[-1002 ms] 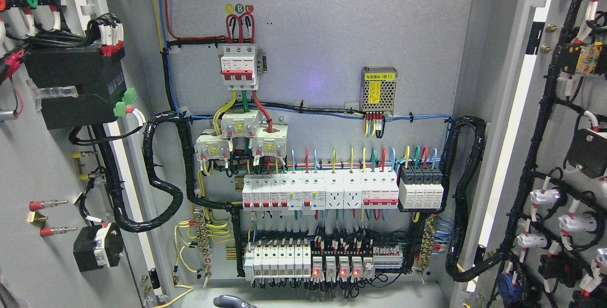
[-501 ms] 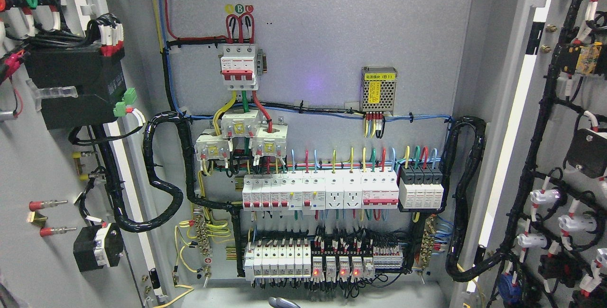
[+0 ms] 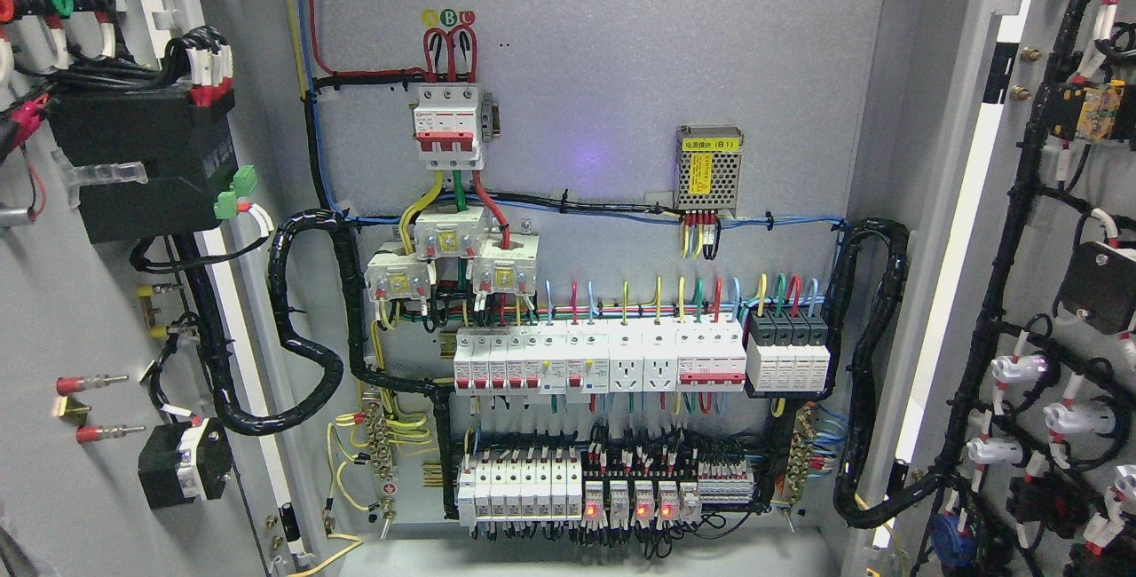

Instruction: Open door with both hands

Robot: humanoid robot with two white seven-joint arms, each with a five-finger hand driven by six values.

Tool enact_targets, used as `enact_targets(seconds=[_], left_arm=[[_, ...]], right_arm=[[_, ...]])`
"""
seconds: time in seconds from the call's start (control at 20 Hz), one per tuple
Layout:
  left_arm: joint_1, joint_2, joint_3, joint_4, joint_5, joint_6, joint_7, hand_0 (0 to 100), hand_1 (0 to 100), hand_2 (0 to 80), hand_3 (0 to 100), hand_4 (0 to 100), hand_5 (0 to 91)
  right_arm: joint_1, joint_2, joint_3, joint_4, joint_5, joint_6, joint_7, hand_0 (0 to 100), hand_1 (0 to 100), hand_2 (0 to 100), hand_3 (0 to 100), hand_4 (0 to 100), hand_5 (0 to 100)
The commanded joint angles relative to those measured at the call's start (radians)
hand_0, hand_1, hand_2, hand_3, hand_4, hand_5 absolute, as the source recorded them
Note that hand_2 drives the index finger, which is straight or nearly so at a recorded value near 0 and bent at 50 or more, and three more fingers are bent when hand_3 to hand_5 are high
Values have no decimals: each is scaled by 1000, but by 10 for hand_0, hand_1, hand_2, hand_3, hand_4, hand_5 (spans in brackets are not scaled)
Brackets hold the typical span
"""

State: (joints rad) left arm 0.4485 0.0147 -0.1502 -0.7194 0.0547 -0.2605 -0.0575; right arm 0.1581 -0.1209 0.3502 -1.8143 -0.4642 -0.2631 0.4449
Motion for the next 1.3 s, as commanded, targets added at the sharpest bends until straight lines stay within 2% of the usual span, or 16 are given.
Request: enact_targets(seconds=[0.0, 0.2, 0.35, 0.45, 0.65, 0.75, 0.9, 1.05, 1.25], left_arm=[[180, 146, -94, -837, 2, 0, -1, 0, 0, 0, 0, 0, 0], [237, 205, -97, -1027, 2, -25, 1, 0, 0, 0, 0, 0, 0], [257, 238, -97, -1130, 4, -129, 1, 0, 0, 0, 0, 0, 0], [256, 241, -95, -1166, 4, -190, 1, 0, 0, 0, 0, 0, 0], [249, 254, -91, -1245, 4, -218, 1, 0, 0, 0, 0, 0, 0], [245, 263, -91, -1279, 7, -285, 2, 0, 0, 0, 0, 0, 0], [225, 277, -92, -1299, 8, -355, 2, 0, 0, 0, 0, 0, 0], [153, 269, -92, -1299, 22, -353, 8, 0, 0, 0, 0, 0, 0], [113, 271, -92, -1321, 34, -356, 8, 0, 0, 0, 0, 0, 0]], right_arm=[[115, -56, -103, -117, -1, -31, 5, 192, 0, 0, 0, 0, 0], [146, -56, -148, -131, -1, -139, 11, 192, 0, 0, 0, 0, 0], [172, -57, -161, -140, -1, -197, 11, 192, 0, 0, 0, 0, 0], [173, -56, -195, -154, -1, -229, 11, 192, 0, 0, 0, 0, 0], [184, -52, -267, -174, -1, -278, 9, 192, 0, 0, 0, 0, 0], [201, -54, -295, -197, -2, -317, 9, 192, 0, 0, 0, 0, 0], [204, -56, -322, -226, -2, -372, 8, 192, 0, 0, 0, 0, 0], [204, -57, -350, -244, -2, -409, 6, 192, 0, 0, 0, 0, 0], [198, -56, -387, -252, -7, -436, 5, 192, 0, 0, 0, 0, 0]])
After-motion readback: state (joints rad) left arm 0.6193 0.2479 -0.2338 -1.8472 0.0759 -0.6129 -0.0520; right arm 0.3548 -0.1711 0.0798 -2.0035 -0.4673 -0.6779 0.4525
